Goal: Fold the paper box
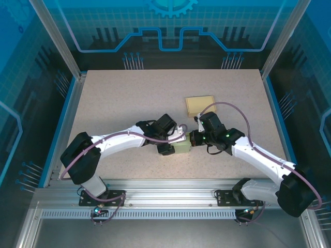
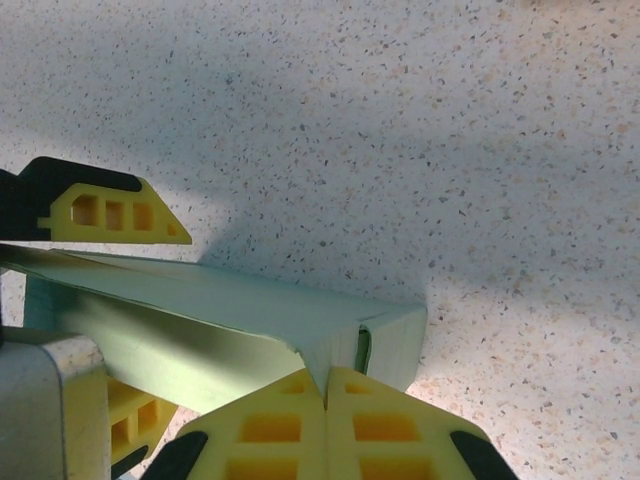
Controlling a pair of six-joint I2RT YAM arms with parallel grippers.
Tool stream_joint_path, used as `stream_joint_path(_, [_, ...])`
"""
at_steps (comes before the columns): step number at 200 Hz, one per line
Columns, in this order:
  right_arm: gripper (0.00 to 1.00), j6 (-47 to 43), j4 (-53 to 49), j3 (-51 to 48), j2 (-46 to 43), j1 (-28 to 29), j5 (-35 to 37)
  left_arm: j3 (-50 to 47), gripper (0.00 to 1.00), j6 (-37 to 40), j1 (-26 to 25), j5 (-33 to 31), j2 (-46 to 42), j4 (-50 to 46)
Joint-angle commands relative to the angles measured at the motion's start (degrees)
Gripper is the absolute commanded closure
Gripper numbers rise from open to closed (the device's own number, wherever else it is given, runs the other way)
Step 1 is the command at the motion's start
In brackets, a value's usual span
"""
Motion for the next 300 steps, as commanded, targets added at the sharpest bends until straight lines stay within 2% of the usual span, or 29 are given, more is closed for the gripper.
stream_joint_path(1, [0.95,0.4,0.2,-1.4,0.7,1.2,1.2,0.4,0.35,-1.3,-0.5,-0.1,-0.1,1.1])
stream_joint_path(46, [0.96,0.3,0.4,-1.5,1.0,1.2,1.8,-1.9,0.26,-2.9,-0.5,-1.5,-5.5,5.0])
stream_joint_path(98, [0.98,0.1,0.9,-1.6,0.9,1.5,2.1,-5.8,0.26,-4.1,-0.5,-2.9,-11.4,6.8])
stream_joint_path(165, [1.0,-0.5,1.2,0.0,-0.1,4.0,4.7,-9.3,0.27,-3.6,-0.4,-4.7,-8.6,8.8])
stream_joint_path(237, [1.0,-0.9,-0.4,1.5,-1.6,5.4,13.4,-12.3,0.31,-5.3,-0.5,-10.5,-7.5,28.2])
stream_joint_path(275, [1.0,-1.6,-0.5,2.4,-1.4,5.4,16.6,-11.2,0.2,-5.0,-0.5,-9.9,-4.5,29.8])
stream_joint_path(292, [1.0,-1.7,-0.2,2.7,-0.6,5.4,17.2,-11.2,0.05,-5.6,-0.5,-9.8,-4.4,30.1])
stream_joint_path(300, [1.0,-2.0,-0.3,2.9,-0.1,5.3,17.3,-11.4,0.01,-5.9,-0.5,-9.8,-4.9,30.7])
